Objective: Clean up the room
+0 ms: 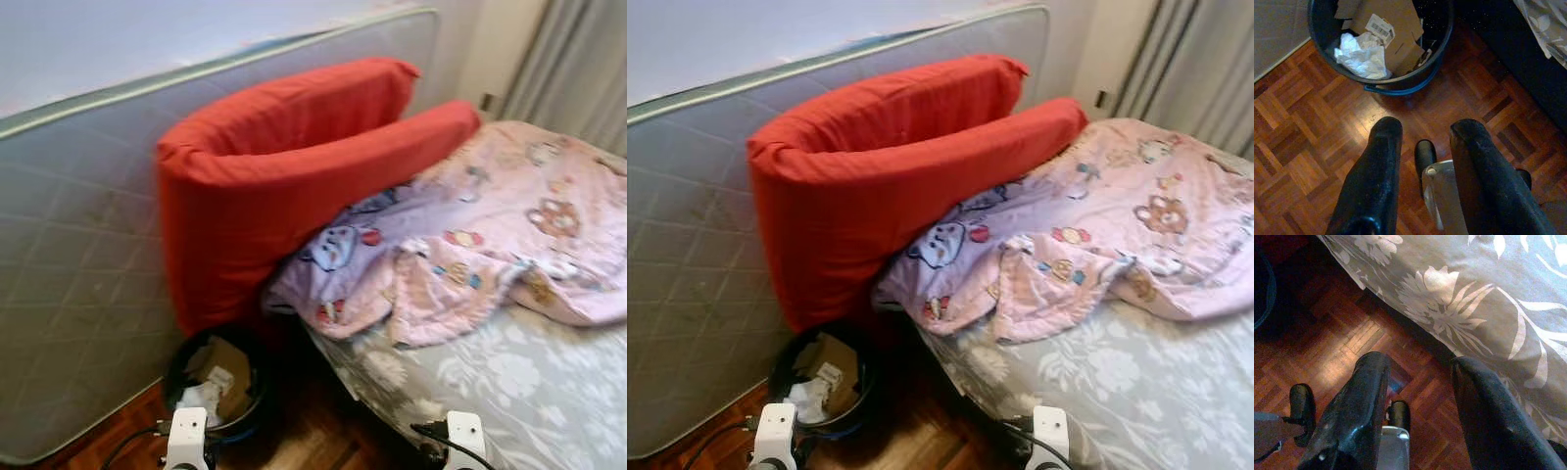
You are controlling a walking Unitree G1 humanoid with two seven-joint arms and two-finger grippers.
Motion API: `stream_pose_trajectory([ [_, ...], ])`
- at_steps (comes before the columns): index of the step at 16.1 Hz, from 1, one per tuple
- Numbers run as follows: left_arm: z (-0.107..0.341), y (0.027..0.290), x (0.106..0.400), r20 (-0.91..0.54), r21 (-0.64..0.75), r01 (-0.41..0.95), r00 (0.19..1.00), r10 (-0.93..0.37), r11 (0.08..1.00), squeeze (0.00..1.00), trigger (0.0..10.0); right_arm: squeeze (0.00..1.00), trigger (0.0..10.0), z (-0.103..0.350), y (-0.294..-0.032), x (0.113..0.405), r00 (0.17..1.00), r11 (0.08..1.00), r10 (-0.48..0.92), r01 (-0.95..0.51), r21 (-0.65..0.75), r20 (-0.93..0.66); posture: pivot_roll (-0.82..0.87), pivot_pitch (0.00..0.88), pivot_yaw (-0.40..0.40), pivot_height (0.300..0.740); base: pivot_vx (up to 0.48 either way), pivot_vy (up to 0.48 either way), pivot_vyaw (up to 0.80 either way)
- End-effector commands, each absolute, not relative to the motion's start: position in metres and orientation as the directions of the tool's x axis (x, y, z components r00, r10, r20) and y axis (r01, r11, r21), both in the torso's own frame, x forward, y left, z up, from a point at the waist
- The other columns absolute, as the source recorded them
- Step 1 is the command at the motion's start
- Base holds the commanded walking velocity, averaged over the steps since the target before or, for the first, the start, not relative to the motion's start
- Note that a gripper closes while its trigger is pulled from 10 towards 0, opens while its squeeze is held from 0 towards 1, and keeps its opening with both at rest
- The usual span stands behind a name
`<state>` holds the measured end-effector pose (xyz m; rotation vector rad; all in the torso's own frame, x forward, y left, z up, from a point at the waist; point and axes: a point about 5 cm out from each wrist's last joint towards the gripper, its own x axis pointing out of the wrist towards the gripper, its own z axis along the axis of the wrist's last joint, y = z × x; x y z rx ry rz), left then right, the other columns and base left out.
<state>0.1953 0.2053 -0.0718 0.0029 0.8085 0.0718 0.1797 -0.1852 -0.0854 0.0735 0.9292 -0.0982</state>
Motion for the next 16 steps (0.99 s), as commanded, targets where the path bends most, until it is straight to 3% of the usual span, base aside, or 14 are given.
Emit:
stream_pose_trajectory([
  [1,-0.0707,0.2074,0.1967,-0.719,0.029,-0.069,0.692,0.069,0.997,0.0,10.0,0.0,10.0,-0.0856,-0.1825,0.1803,0.59,0.992,-0.042,0.117,0.034,-0.806,0.15,0.0,-0.008,0.74,0.0,0.0,-0.71],
  [8,-0.0707,0.2093,0.1958,-0.721,0.043,-0.051,0.69,0.066,0.998,0.0,10.0,0.0,10.0,-0.0859,-0.1817,0.1797,0.59,0.994,-0.039,0.107,0.029,-0.807,0.16,0.0,-0.01,0.74,0.0,0.0,-0.71],
  [11,-0.0706,0.2087,0.1963,-0.721,0.056,-0.04,0.689,0.068,0.998,0.0,10.0,0.0,10.0,-0.0861,-0.1811,0.1797,0.584,0.996,-0.038,0.088,0.017,-0.811,0.16,0.0,-0.013,0.74,0.0,-0.372,0.0],
  [16,-0.0712,0.2093,0.195,-0.722,0.047,-0.059,0.688,0.074,0.997,0.0,10.0,0.0,10.0,-0.087,-0.181,0.1779,0.58,0.995,-0.041,0.096,0.018,-0.813,0.15,0.0,-0.011,0.74,0.0,0.0,-0.42],
])
